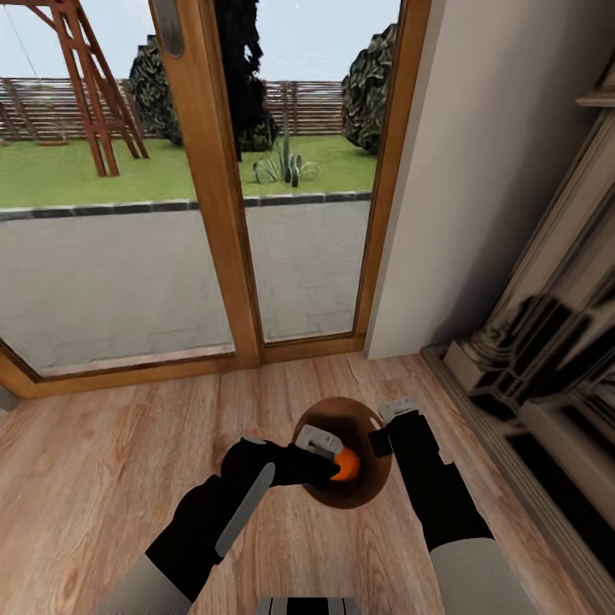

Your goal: Put the three can of soda from the living room inside the tash can in the kitchen.

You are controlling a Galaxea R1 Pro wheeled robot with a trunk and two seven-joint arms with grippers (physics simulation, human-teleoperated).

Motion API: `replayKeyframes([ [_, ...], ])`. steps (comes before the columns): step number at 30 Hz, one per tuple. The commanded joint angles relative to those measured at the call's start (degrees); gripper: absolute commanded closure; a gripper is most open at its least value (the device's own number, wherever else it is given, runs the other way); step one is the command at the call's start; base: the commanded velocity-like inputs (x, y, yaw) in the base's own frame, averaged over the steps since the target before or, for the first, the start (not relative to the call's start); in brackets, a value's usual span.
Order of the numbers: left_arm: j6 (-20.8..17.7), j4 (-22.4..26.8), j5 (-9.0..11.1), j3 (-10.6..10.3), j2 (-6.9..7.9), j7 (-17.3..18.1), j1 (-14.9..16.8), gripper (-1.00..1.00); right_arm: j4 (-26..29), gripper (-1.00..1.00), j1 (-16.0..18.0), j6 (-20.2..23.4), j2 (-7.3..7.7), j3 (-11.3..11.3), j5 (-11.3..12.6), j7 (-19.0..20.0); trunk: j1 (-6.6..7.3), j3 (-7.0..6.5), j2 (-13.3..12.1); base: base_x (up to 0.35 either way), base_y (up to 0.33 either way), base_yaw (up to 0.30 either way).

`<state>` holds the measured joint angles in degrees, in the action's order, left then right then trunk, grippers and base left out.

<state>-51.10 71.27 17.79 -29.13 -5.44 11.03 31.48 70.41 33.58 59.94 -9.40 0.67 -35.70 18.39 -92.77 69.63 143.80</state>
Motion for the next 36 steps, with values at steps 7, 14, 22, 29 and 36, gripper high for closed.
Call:
replayKeyframes([
  [7,1.51,-1.28,-0.04,-0.06,-0.08,0.03,0.07,-1.00,0.00,1.00,0.04,0.06,-0.02,0.03,0.56,-0.02,0.01,-0.01,0.00,0.000,0.000,0.000],
  [14,1.93,-2.15,-0.04,-0.56,-0.16,0.05,0.09,-1.00,0.01,1.00,0.01,0.06,-0.01,0.03,0.61,-0.02,0.01,-0.01,0.00,0.000,0.000,0.000],
  [22,1.97,-1.67,0.38,-0.68,0.24,0.57,0.05,-1.00,-0.01,1.00,0.04,0.06,-0.01,0.03,0.63,-0.02,0.01,-0.01,0.00,0.000,0.000,0.000],
  [29,1.25,7.42,0.87,-0.43,0.66,1.81,-0.06,-1.00,-0.01,1.00,0.01,0.06,0.14,0.03,0.63,-0.02,0.01,-0.01,0.00,0.000,0.000,0.000],
  [36,-0.44,15.19,1.00,0.13,4.47,7.78,-0.39,-1.00,-0.01,1.00,0.02,0.06,0.17,0.03,0.63,-0.01,0.01,-0.01,0.00,0.000,0.000,0.000],
])
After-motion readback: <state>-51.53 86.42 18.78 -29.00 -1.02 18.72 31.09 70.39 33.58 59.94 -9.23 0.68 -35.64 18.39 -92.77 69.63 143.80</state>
